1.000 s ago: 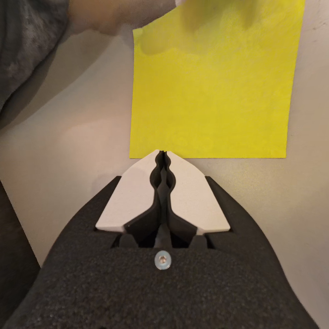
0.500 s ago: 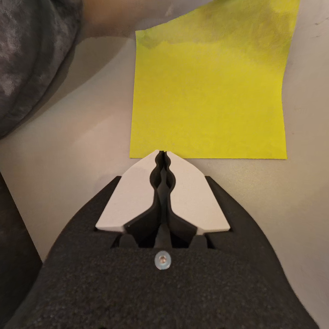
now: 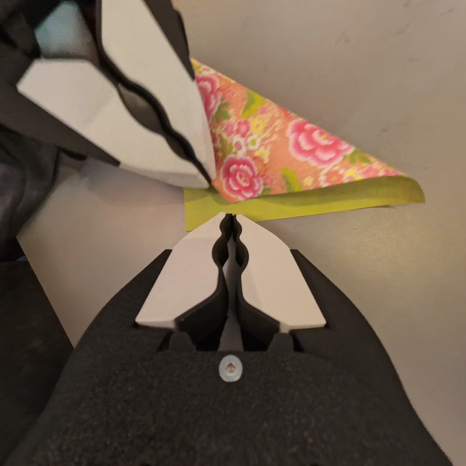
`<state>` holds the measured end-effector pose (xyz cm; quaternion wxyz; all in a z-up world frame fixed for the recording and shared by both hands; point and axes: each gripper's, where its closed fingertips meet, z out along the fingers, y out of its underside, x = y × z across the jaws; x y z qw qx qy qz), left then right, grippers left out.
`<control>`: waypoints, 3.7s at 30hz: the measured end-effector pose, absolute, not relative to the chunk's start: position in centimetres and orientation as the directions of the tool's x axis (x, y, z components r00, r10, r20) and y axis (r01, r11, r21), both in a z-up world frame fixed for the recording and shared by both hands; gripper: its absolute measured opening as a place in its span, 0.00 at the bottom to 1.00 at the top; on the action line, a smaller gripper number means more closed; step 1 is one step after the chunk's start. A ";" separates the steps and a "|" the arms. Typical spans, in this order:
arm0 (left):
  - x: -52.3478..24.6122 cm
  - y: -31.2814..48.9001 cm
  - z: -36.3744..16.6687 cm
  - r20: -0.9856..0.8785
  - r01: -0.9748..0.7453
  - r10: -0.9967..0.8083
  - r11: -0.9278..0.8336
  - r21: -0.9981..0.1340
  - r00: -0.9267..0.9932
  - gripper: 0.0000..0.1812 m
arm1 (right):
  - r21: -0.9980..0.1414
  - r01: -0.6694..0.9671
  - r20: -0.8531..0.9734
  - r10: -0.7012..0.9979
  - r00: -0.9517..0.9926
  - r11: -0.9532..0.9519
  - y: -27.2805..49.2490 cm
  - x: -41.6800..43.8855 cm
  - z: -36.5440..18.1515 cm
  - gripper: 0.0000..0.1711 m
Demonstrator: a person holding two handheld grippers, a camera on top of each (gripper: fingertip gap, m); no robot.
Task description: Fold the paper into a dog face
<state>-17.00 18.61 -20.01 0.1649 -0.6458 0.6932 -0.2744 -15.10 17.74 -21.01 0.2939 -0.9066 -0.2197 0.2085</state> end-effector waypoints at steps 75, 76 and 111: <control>-16.4 14.9 -21.1 -0.024 -0.835 -0.994 0.100 -0.541 -0.103 0.00 | -0.658 0.542 -0.132 0.789 0.600 -0.522 14.2 -15.7 -20.2 0.00; -16.4 14.9 -21.1 -0.018 -0.833 -0.995 0.094 -0.545 -0.100 0.00 | -0.666 0.553 -0.114 0.801 0.588 -0.501 14.1 -15.8 -20.0 0.00; -18.0 15.7 -19.2 0.068 -0.751 -0.997 -0.081 -0.655 0.048 0.10 | -0.605 0.667 -0.018 0.845 0.535 -0.435 14.7 -16.1 -21.1 0.00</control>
